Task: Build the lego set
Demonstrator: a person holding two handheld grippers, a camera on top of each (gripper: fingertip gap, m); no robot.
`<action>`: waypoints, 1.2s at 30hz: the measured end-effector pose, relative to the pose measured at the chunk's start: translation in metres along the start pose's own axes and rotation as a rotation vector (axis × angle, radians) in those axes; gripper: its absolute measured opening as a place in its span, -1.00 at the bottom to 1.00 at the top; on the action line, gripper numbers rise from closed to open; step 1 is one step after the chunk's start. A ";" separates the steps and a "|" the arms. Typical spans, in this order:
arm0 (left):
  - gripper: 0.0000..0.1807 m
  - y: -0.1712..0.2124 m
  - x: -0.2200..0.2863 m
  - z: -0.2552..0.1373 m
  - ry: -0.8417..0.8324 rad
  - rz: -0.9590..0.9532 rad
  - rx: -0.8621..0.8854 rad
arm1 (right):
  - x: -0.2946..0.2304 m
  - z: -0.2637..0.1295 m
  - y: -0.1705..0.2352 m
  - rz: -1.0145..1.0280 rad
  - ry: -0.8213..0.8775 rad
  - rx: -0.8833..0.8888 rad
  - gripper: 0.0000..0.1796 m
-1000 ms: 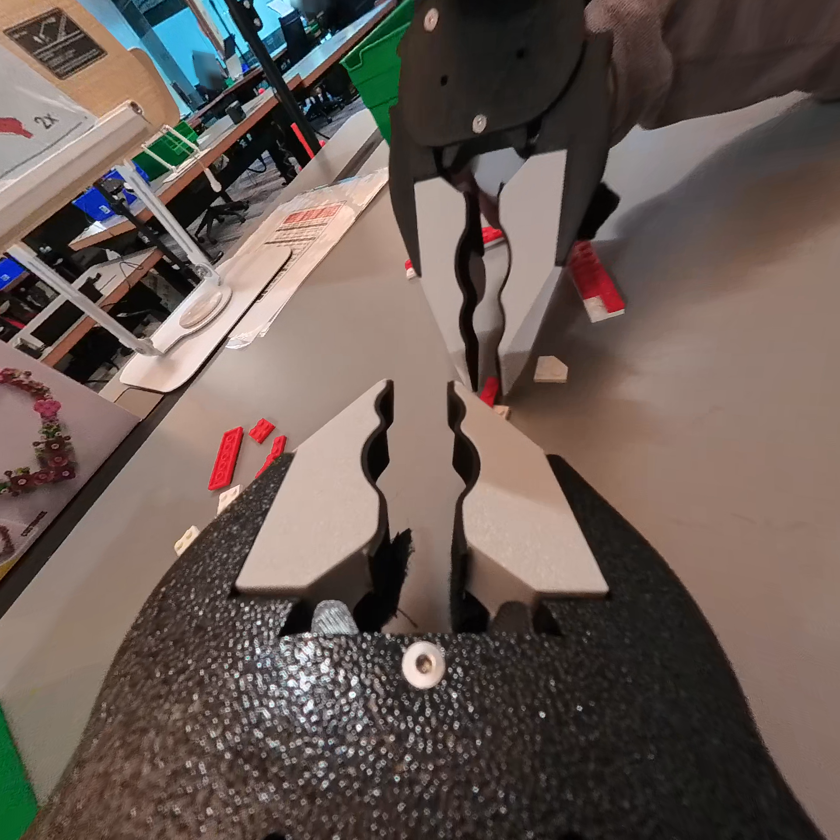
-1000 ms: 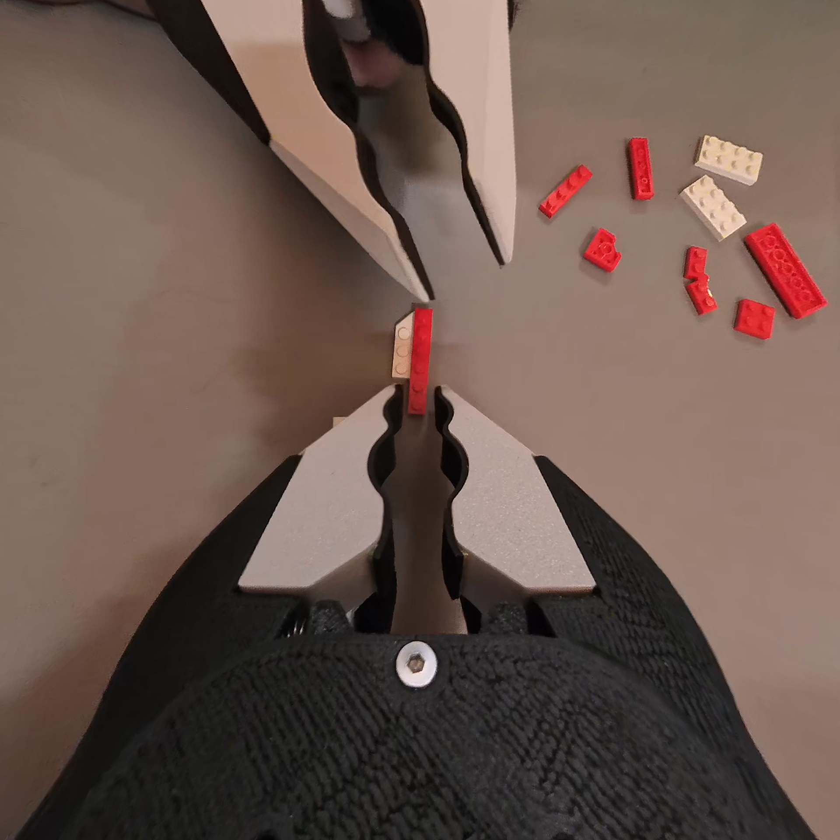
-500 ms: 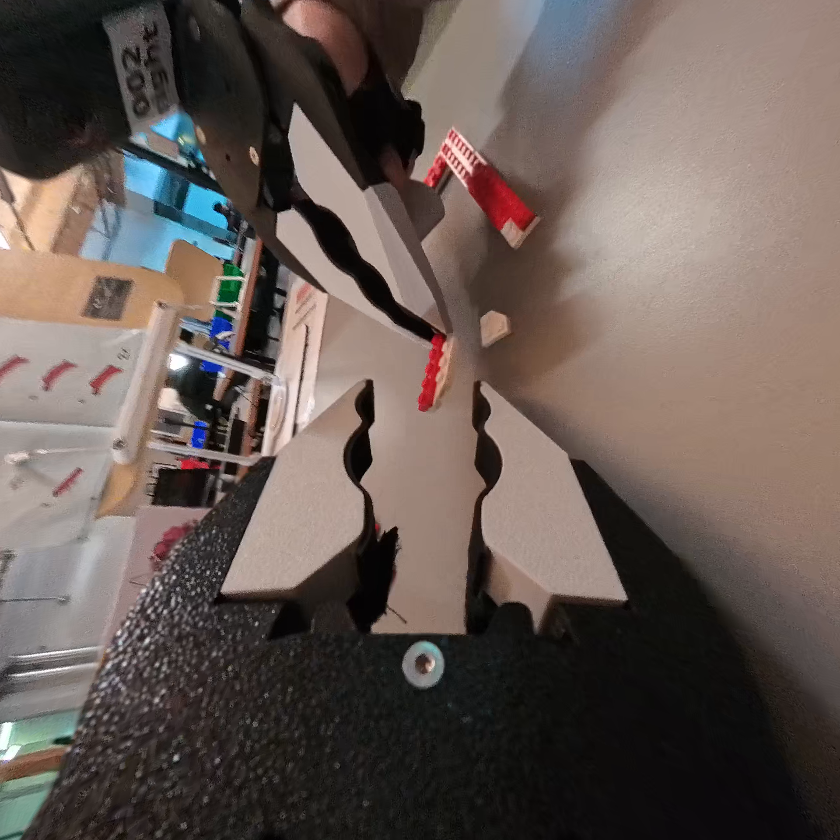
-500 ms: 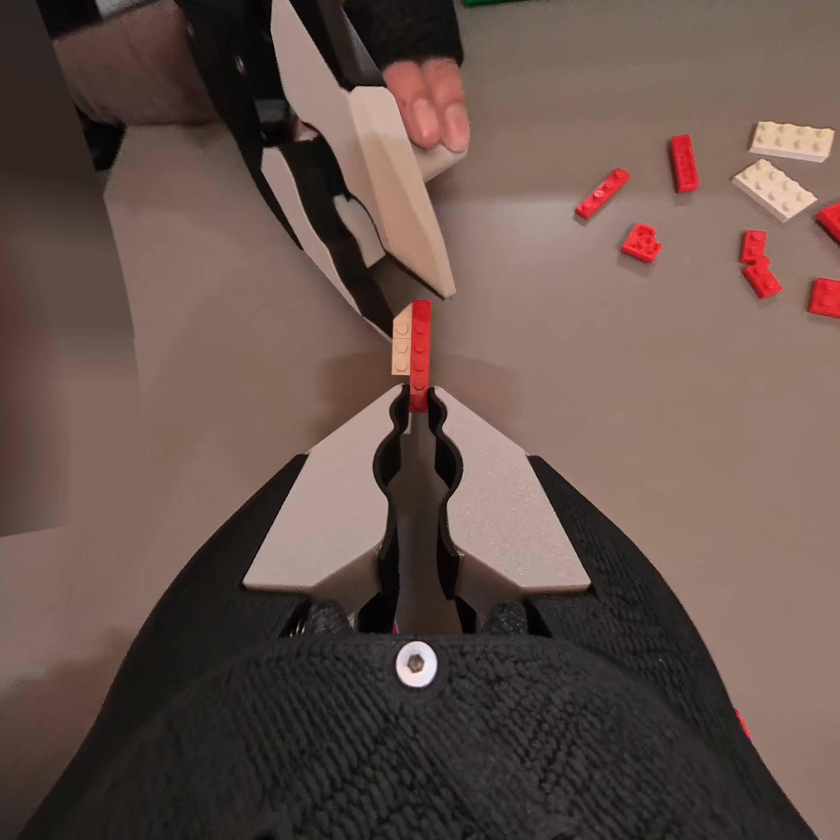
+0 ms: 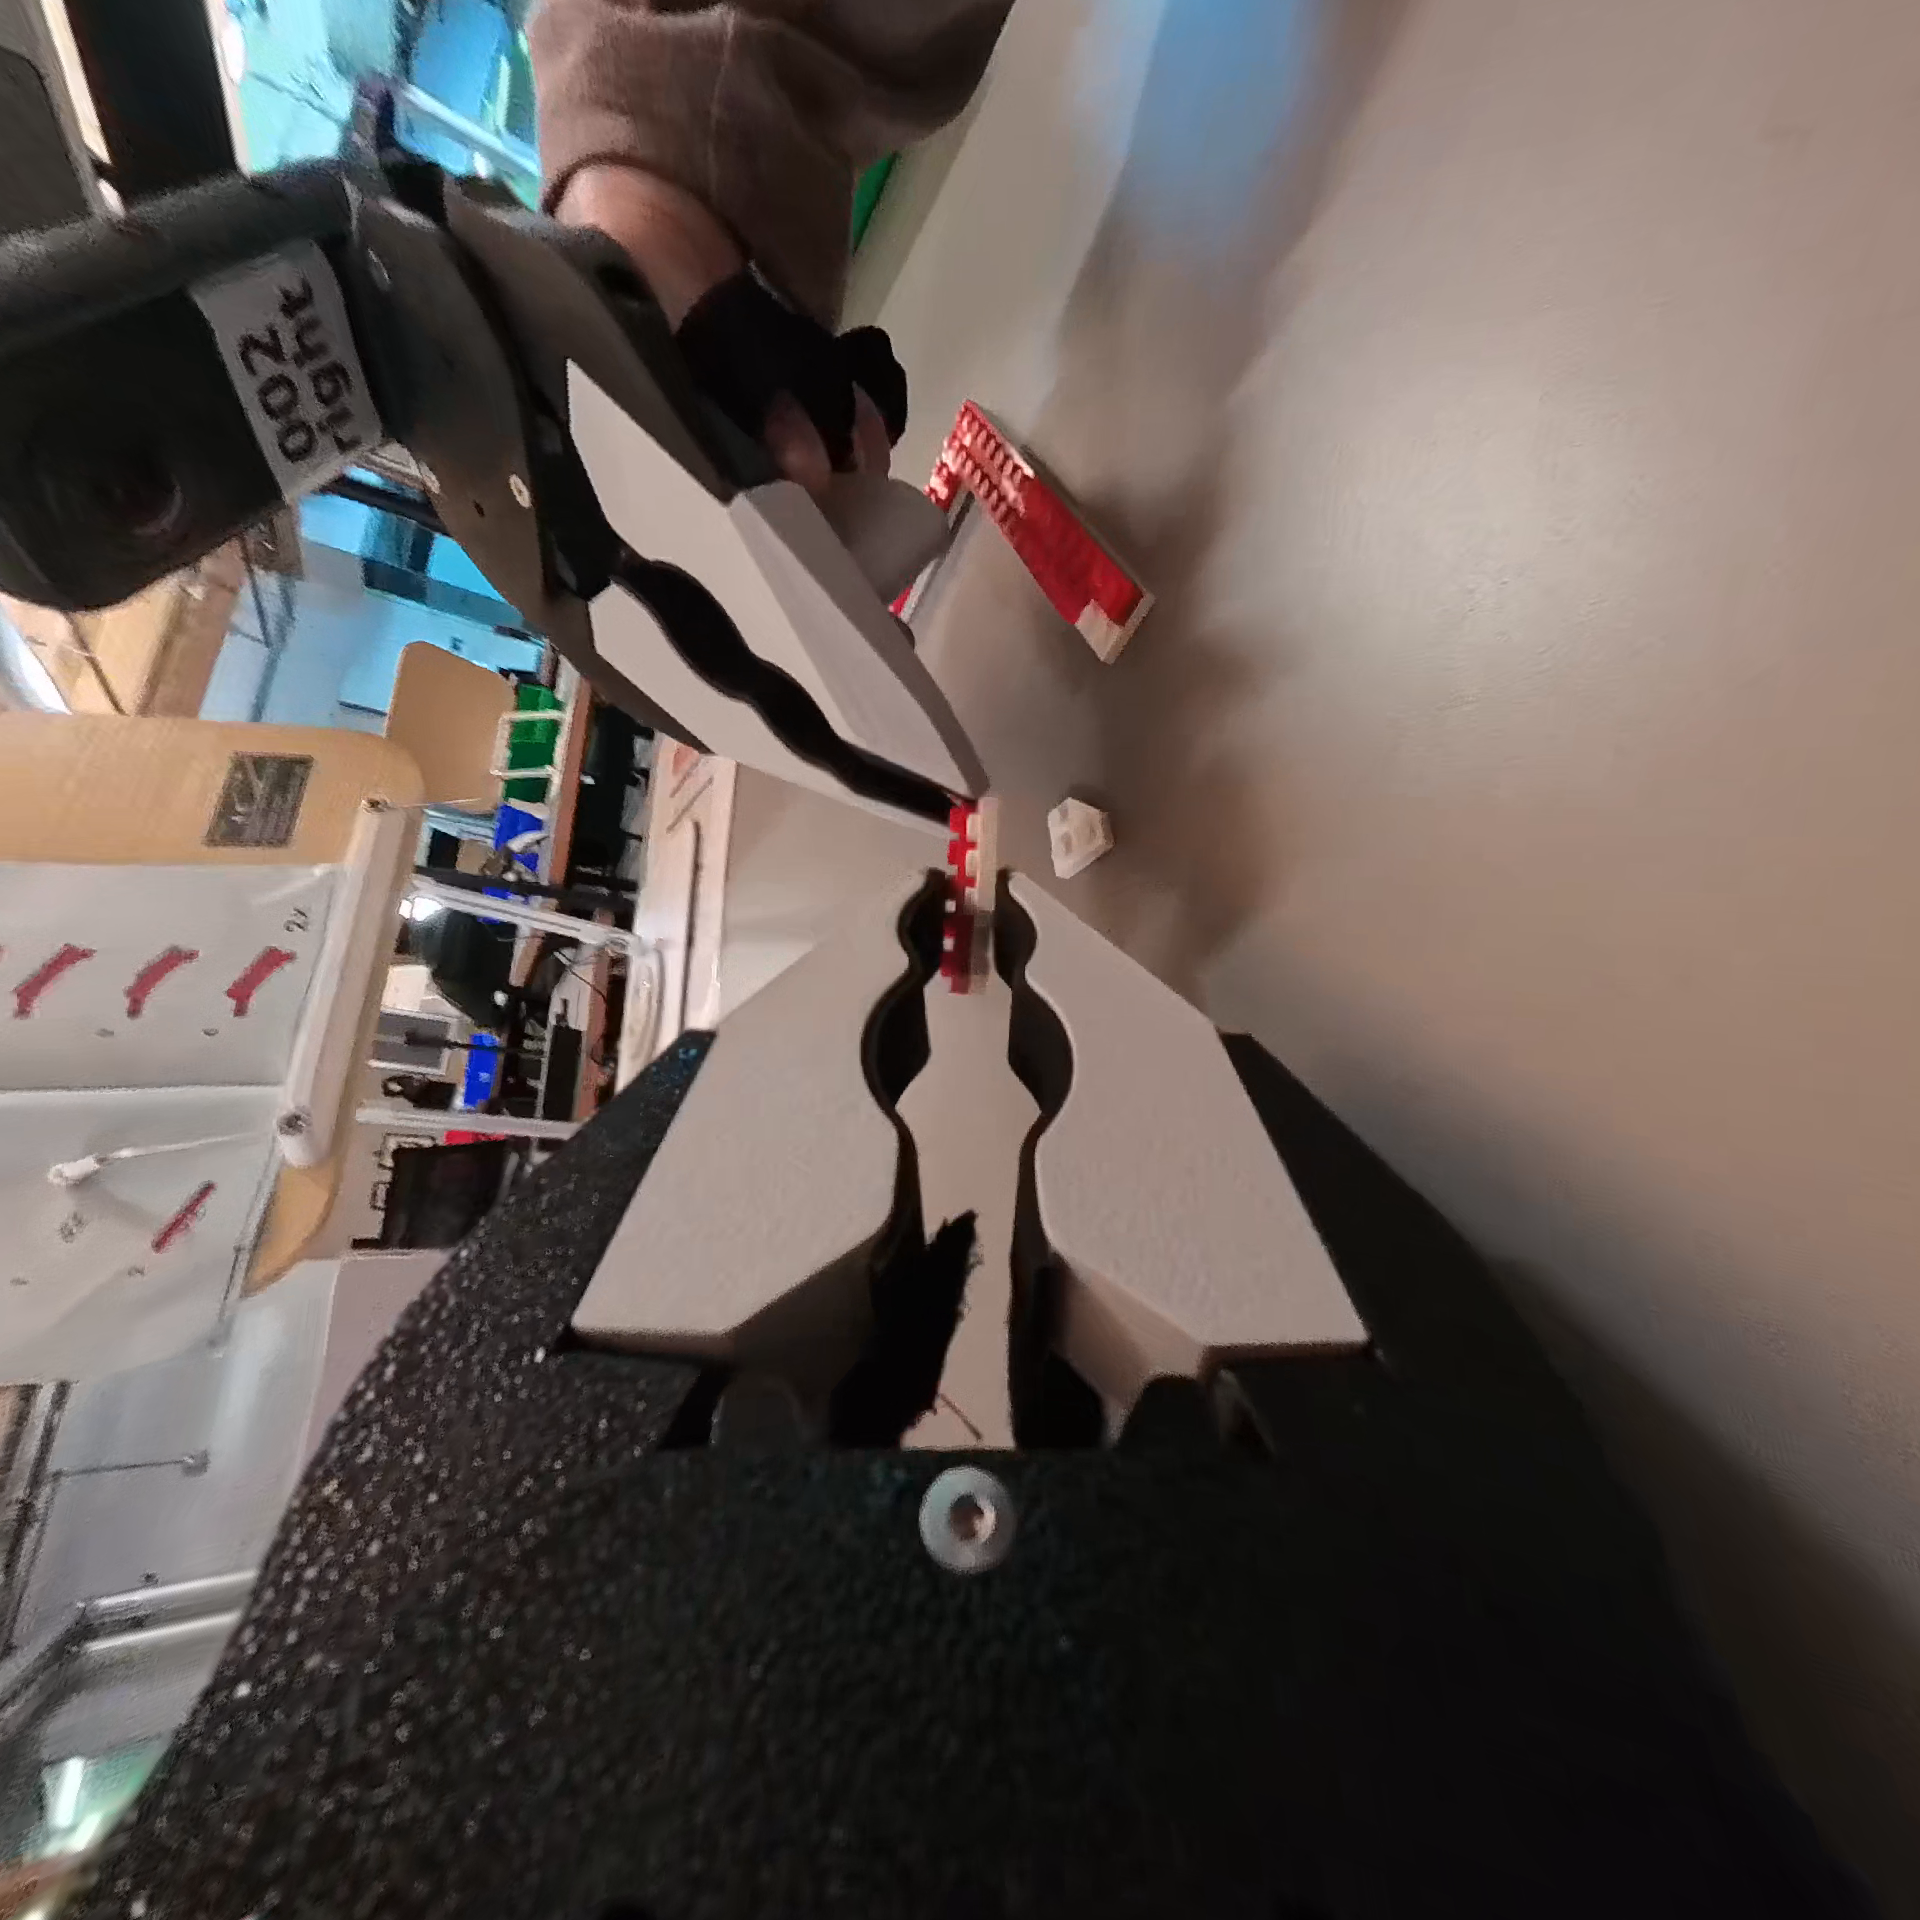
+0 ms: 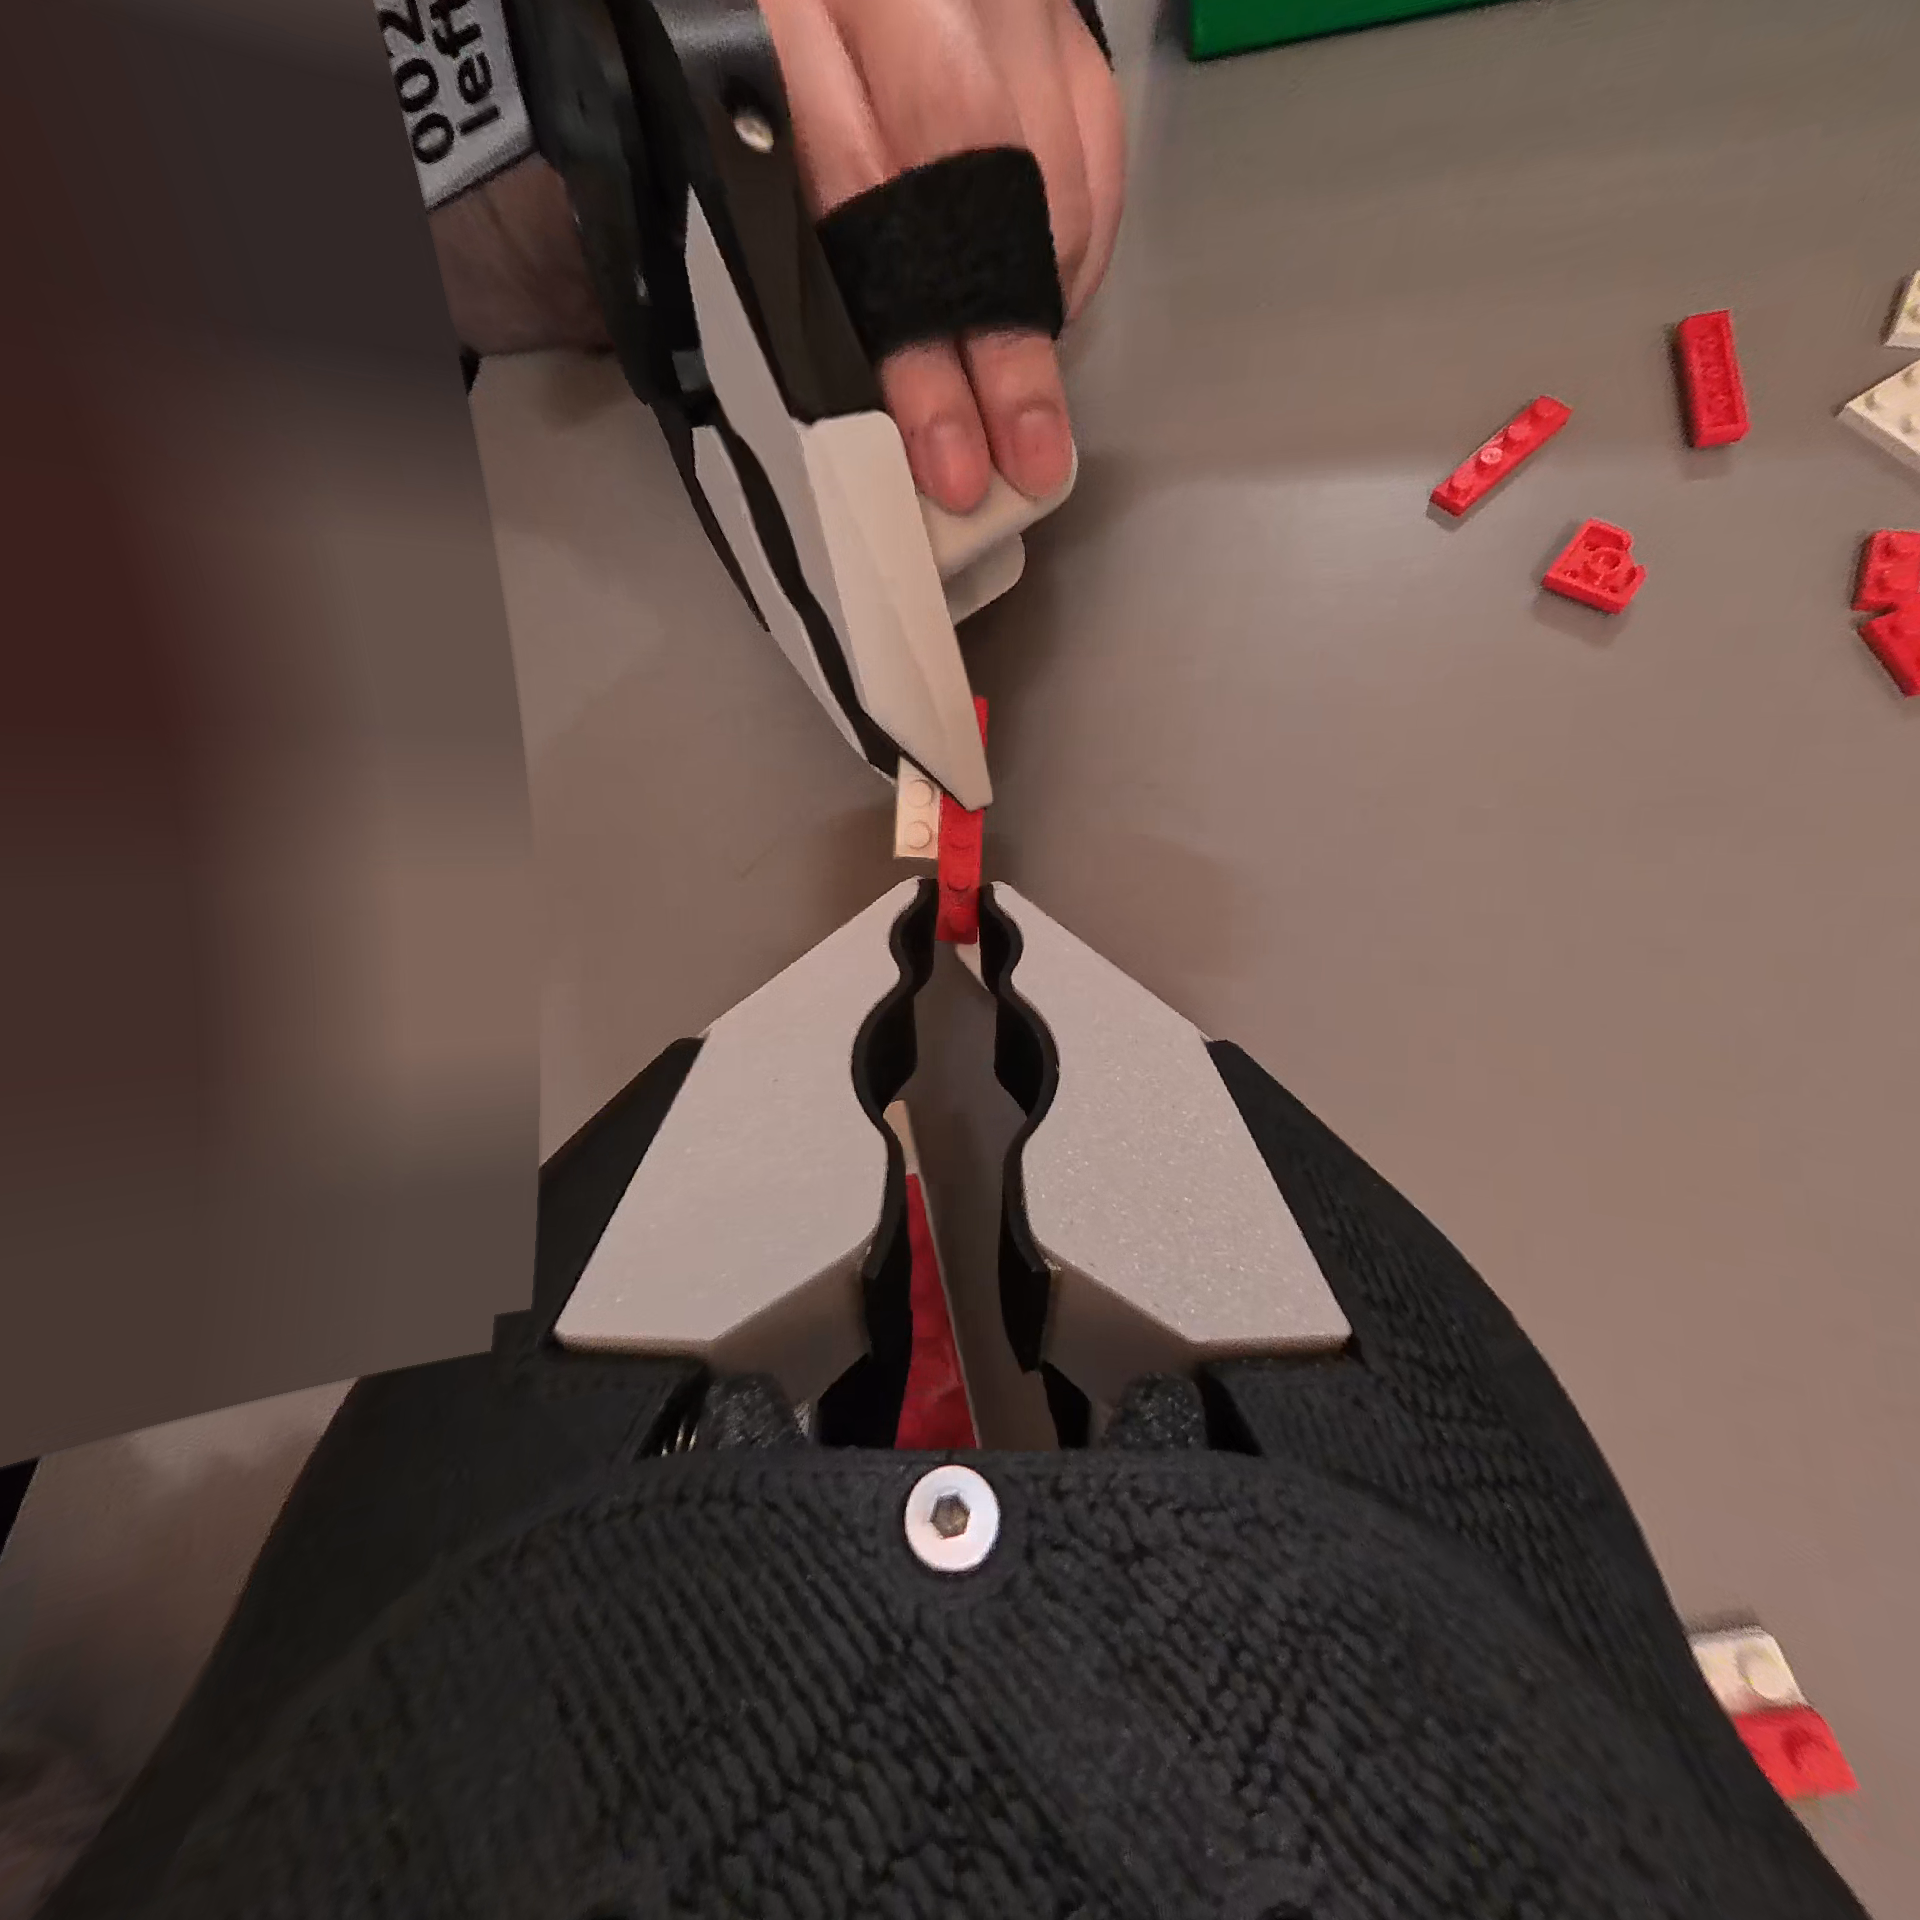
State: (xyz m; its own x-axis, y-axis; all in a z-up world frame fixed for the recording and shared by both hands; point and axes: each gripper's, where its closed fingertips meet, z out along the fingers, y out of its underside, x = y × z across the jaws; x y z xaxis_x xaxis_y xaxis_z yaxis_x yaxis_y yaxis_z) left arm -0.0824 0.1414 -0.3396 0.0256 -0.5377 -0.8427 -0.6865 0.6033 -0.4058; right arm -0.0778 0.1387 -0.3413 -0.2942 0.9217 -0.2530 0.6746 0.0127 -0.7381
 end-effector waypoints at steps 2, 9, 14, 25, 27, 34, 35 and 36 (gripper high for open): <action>-0.93 0.006 -0.003 0.001 0.010 -0.079 -0.034 | 0.006 -0.001 -0.002 -0.007 0.046 0.014 -0.92; -0.93 0.033 -0.011 -0.001 0.125 -0.598 -0.089 | 0.000 -0.010 -0.005 -0.300 0.221 -0.068 -0.81; -0.93 0.031 -0.013 -0.005 0.172 -0.771 -0.027 | -0.002 0.006 0.016 -0.288 0.228 -0.202 -0.67; -0.93 0.028 0.004 -0.002 0.233 -0.680 -0.051 | 0.012 0.002 0.021 -0.205 0.259 -0.156 -0.67; -0.93 0.025 0.004 -0.002 0.227 -0.642 -0.043 | 0.010 0.002 0.022 -0.206 0.258 -0.148 -0.67; -0.93 0.014 0.010 -0.004 0.162 -0.268 -0.005 | 0.008 0.010 0.027 -0.140 0.206 -0.135 -0.73; -0.93 0.014 0.012 -0.003 0.158 -0.227 -0.014 | 0.008 0.012 0.027 -0.131 0.199 -0.134 -0.74; -0.93 0.014 0.011 -0.003 0.147 -0.200 -0.015 | 0.008 0.012 0.027 -0.123 0.198 -0.128 -0.76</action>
State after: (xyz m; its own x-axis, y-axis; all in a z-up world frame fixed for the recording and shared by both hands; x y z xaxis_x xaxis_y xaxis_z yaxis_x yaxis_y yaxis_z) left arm -0.0936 0.1417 -0.3538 0.0565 -0.7262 -0.6852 -0.6889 0.4683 -0.5532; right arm -0.0701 0.1419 -0.3709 -0.2499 0.9678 -0.0297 0.7256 0.1669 -0.6676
